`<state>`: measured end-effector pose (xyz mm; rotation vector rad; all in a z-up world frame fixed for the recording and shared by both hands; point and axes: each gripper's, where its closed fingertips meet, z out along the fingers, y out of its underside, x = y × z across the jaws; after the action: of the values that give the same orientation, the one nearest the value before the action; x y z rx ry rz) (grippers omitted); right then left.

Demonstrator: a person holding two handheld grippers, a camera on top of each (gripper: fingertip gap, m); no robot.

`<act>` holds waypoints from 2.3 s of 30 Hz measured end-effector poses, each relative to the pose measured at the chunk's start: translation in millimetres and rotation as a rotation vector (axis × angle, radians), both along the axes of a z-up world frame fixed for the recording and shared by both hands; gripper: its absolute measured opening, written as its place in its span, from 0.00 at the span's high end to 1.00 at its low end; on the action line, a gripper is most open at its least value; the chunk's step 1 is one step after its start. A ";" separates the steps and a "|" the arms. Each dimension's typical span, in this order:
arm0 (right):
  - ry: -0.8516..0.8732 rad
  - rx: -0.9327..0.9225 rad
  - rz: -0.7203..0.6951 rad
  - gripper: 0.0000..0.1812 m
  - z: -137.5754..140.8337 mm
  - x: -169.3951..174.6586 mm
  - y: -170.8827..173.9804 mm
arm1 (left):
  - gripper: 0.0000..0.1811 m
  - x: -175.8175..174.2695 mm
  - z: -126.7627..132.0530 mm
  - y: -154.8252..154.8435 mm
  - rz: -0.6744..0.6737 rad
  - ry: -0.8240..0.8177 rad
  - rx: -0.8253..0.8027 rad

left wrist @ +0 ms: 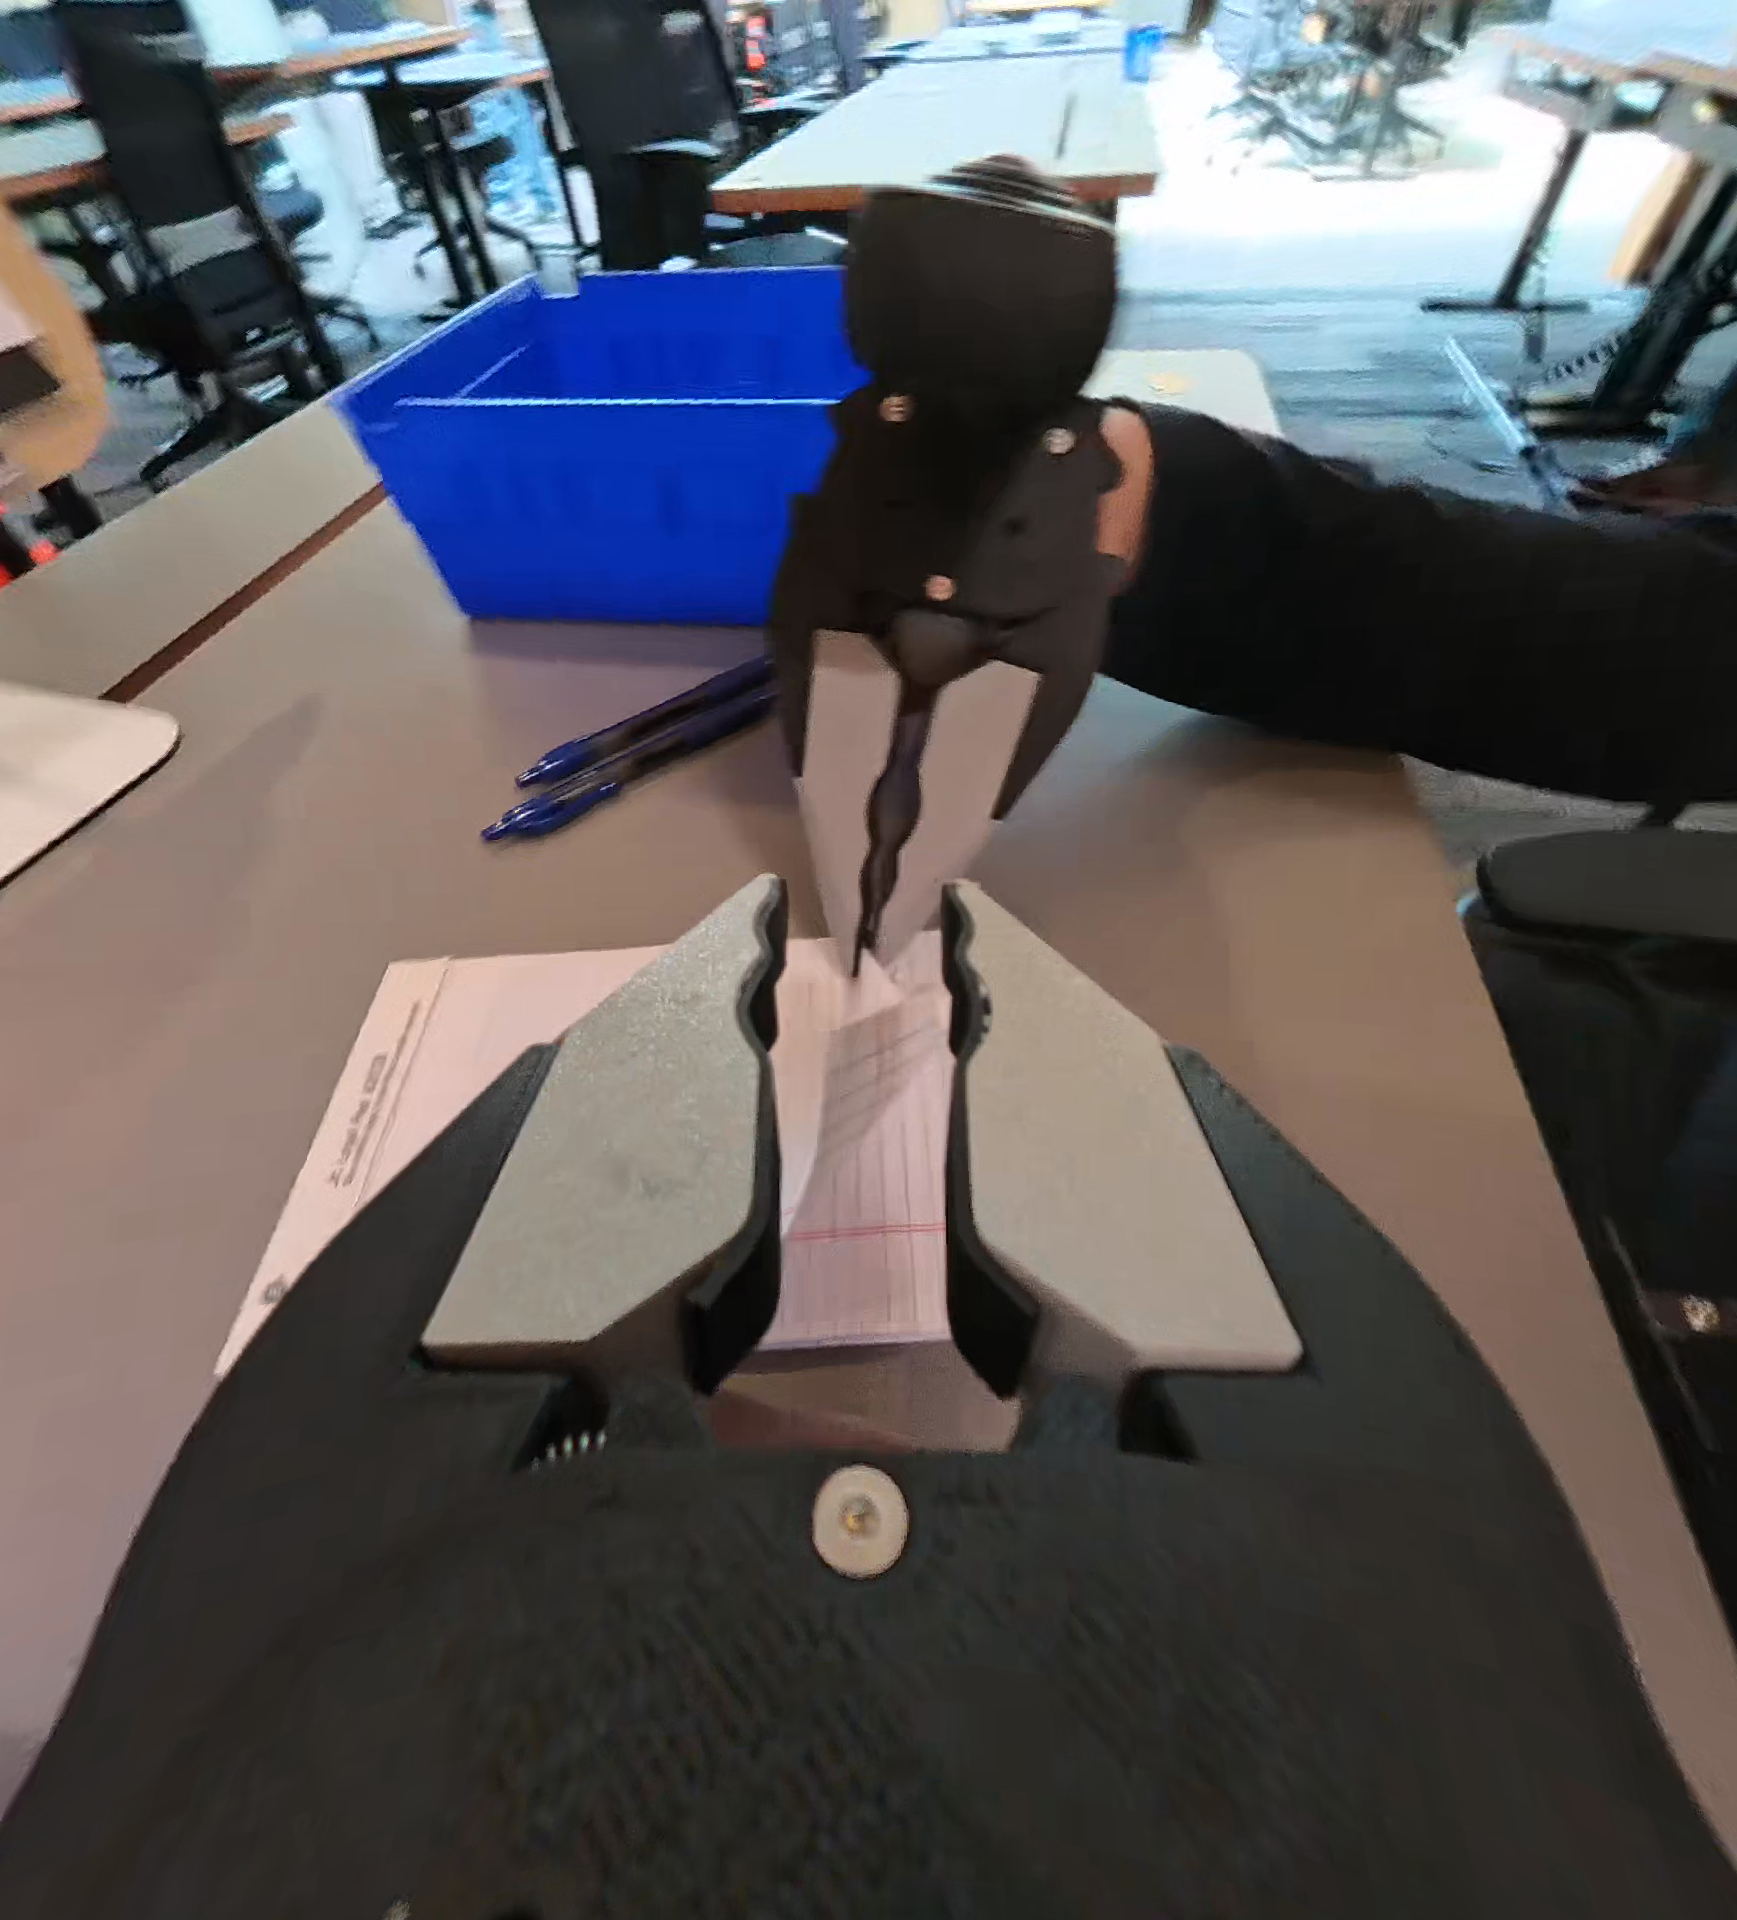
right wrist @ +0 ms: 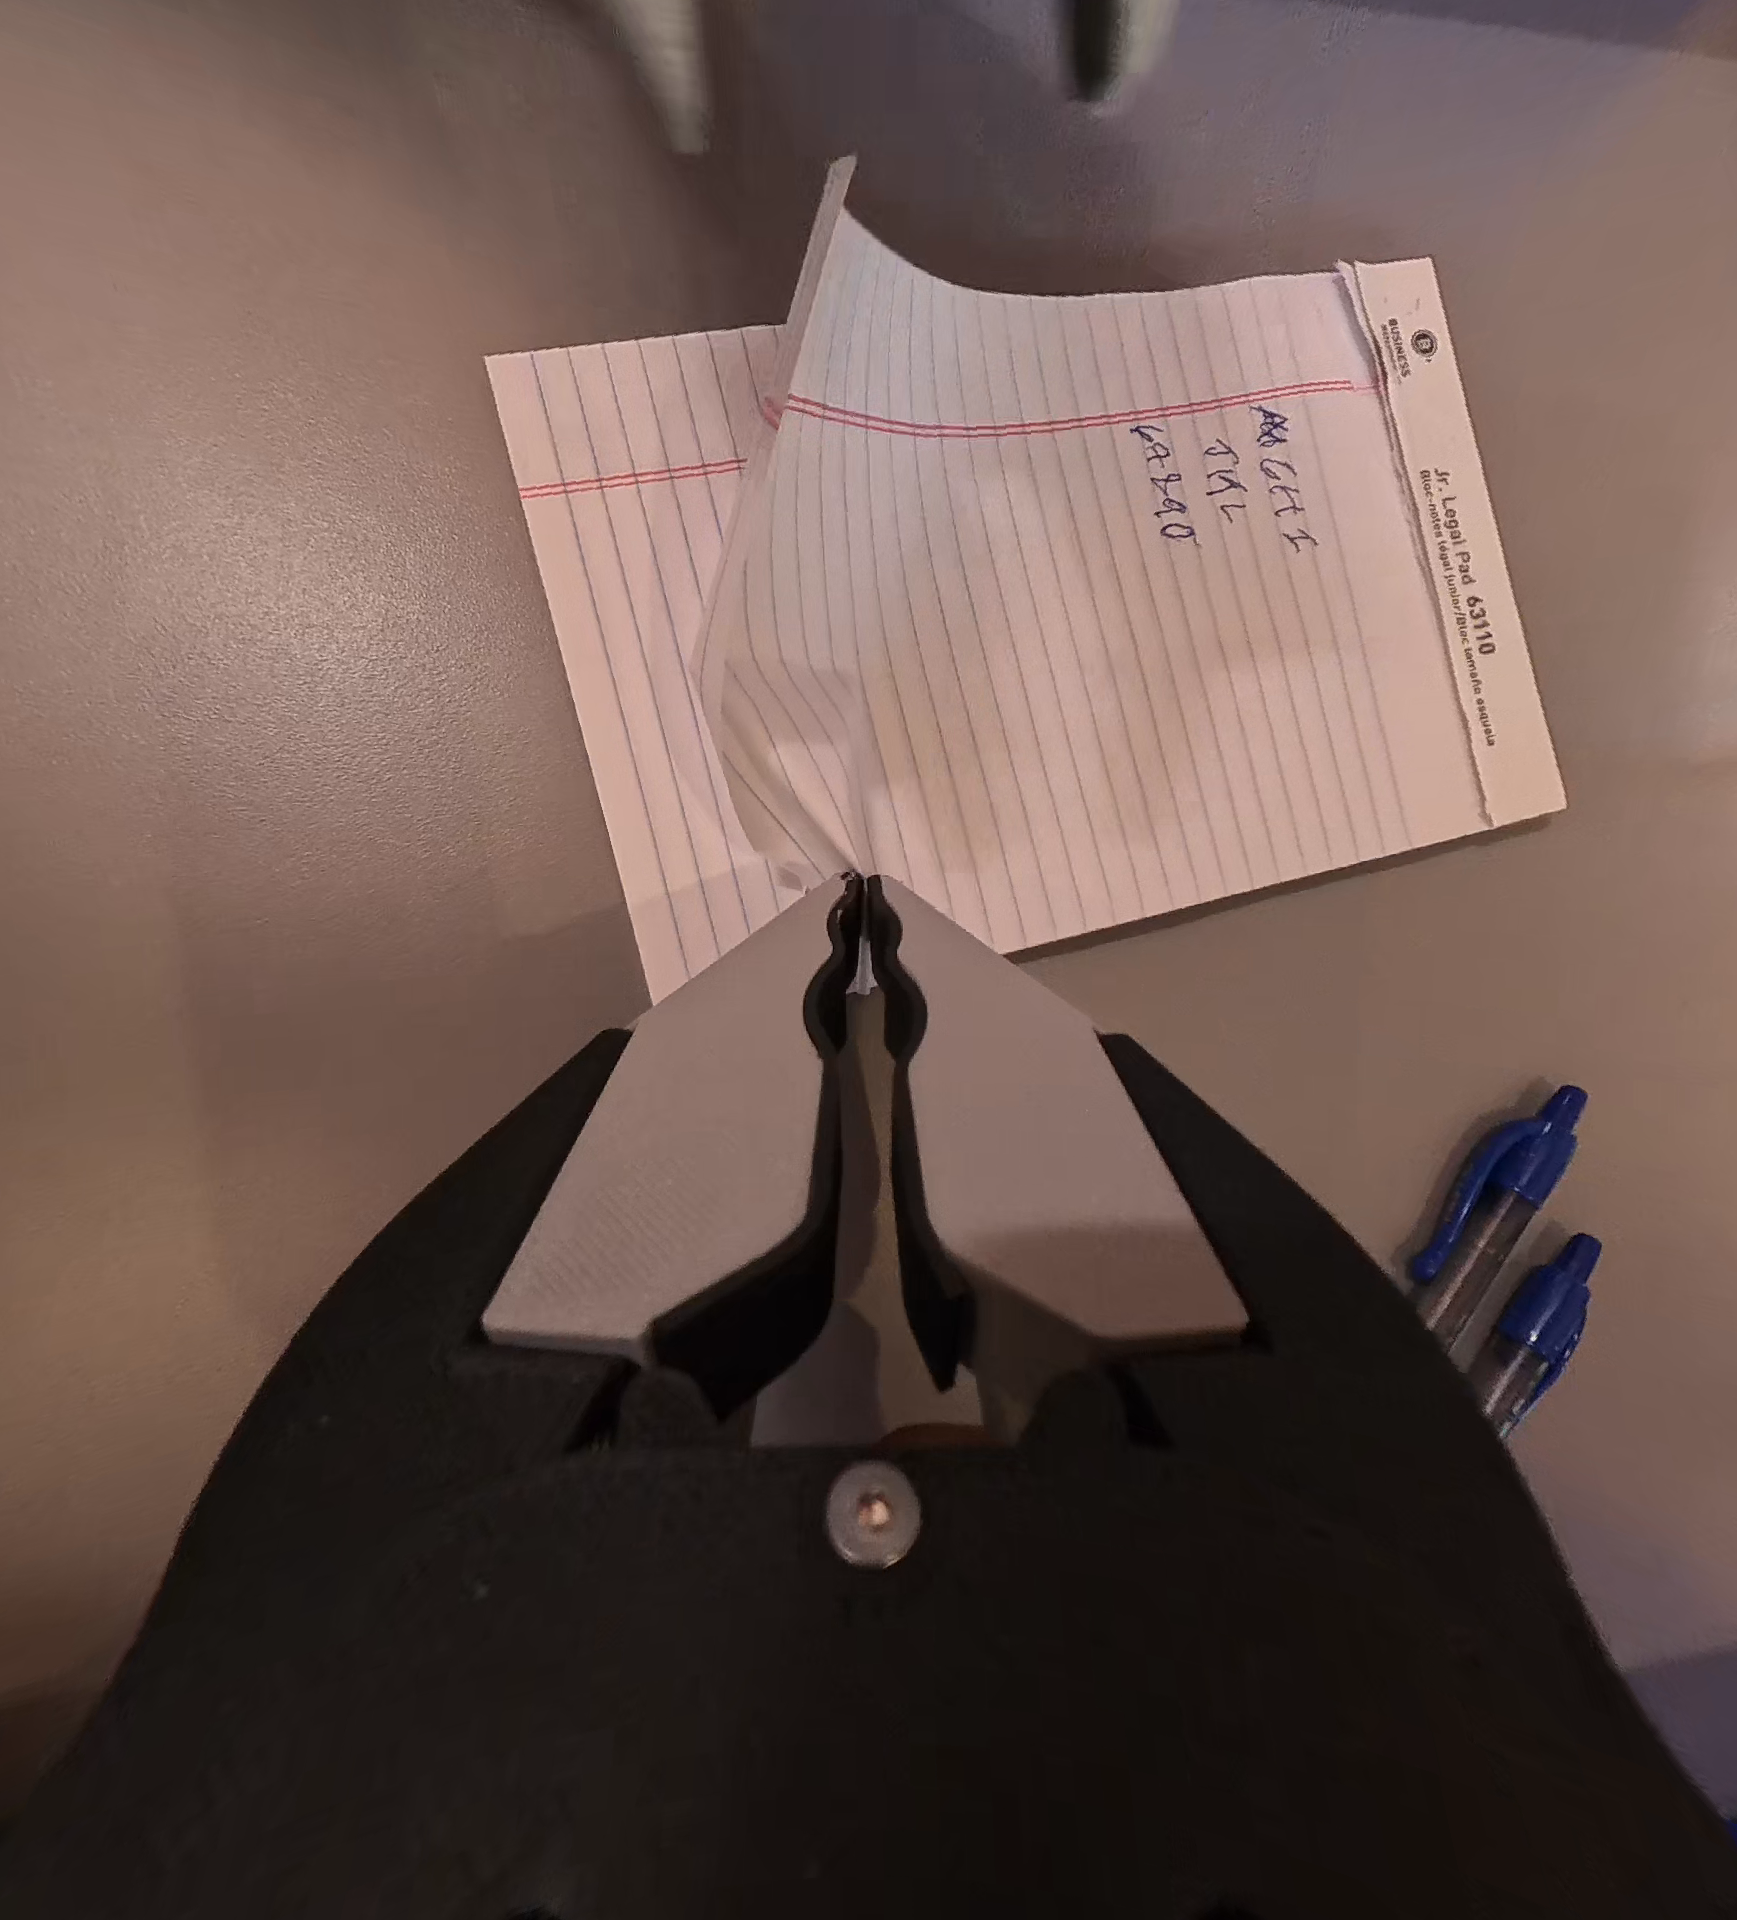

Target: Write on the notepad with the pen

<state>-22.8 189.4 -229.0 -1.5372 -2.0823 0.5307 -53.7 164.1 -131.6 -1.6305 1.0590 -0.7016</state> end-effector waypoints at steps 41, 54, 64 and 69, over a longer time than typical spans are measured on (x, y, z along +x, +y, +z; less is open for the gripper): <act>0.124 0.021 0.208 1.00 0.8 -69.2 -79.4 | 1.00 -67.2 8.2 74.5 0.558 0.076 0.189; 0.395 -0.099 -0.299 0.95 71.3 -29.3 40.1 | 1.00 -68.1 3.0 75.4 0.554 0.079 0.163; 0.267 -0.419 -0.412 0.87 31.0 -33.6 41.0 | 1.00 -67.0 2.6 74.3 0.544 0.073 0.153; 0.281 -0.463 -0.356 1.00 33.0 -39.1 30.3 | 1.00 -68.3 4.4 73.9 0.549 0.065 0.155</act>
<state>-61.8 219.6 -195.9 -1.9033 -1.4924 1.0714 -122.1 238.0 -127.2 -1.7083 0.6411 -0.1982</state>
